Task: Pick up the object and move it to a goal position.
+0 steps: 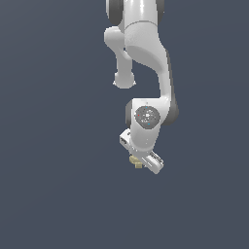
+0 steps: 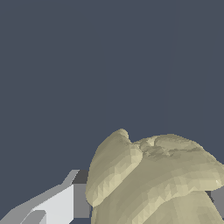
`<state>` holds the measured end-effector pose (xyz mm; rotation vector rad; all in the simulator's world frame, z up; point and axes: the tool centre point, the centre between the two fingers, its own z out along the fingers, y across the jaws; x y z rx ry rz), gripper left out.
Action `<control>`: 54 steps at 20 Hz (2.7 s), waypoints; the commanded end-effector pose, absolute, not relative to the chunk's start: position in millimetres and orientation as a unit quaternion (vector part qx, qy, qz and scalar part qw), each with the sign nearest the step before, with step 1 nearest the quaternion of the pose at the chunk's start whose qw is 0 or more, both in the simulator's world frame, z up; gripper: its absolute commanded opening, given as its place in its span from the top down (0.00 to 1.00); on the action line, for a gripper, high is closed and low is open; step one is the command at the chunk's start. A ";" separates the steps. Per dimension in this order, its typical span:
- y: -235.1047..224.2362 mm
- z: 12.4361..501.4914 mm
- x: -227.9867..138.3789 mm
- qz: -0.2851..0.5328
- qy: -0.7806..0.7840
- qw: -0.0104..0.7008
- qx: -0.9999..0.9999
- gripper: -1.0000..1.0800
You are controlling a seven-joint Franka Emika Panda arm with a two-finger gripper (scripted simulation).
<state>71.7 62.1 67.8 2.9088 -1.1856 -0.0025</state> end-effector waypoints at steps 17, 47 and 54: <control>-26.0 251.8 74.3 0.000 -0.378 0.000 0.926 1.00; -114.8 440.0 86.6 0.000 -0.377 0.000 0.926 1.00; -116.3 443.5 87.7 0.000 -0.377 0.000 0.926 1.00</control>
